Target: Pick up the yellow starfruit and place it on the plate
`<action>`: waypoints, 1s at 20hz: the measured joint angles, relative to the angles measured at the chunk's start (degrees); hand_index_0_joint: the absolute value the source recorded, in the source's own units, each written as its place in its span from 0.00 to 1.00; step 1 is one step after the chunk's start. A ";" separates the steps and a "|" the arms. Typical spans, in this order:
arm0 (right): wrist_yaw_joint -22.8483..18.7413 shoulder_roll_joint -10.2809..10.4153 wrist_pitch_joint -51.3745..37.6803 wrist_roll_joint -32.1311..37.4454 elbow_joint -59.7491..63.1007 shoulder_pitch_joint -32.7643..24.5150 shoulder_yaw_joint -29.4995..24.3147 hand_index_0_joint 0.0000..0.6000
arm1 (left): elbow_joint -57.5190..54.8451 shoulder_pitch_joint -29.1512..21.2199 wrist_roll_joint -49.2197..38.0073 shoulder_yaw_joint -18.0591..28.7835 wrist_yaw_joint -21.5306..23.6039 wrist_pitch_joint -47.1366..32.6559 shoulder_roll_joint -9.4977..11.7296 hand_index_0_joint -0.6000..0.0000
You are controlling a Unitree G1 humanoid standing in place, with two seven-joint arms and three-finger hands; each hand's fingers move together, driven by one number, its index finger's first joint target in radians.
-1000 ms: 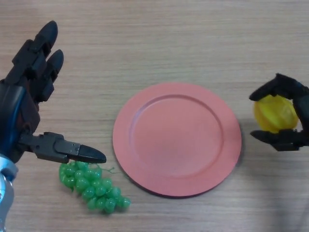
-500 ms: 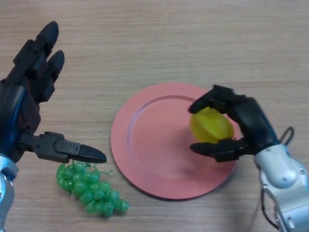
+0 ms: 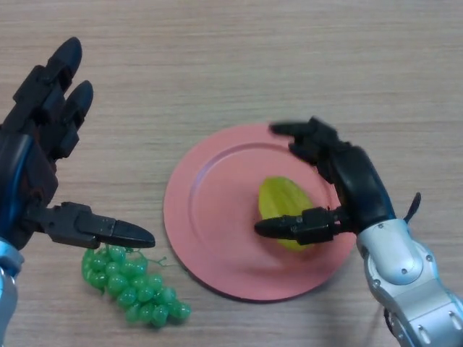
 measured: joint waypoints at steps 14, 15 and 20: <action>9.03 0.03 11.11 4.20 -26.04 6.91 -14.50 0.00 | -2.42 -0.17 -2.32 1.31 0.94 -0.02 0.01 1.00; 9.02 -0.05 12.00 5.82 -28.07 7.82 -15.79 0.00 | -2.40 -0.11 -2.30 1.32 0.94 -0.02 0.00 1.00; 9.01 -0.92 14.89 6.12 -32.24 9.66 -16.79 0.00 | -0.68 -0.44 -1.41 1.18 0.95 -0.06 0.01 1.00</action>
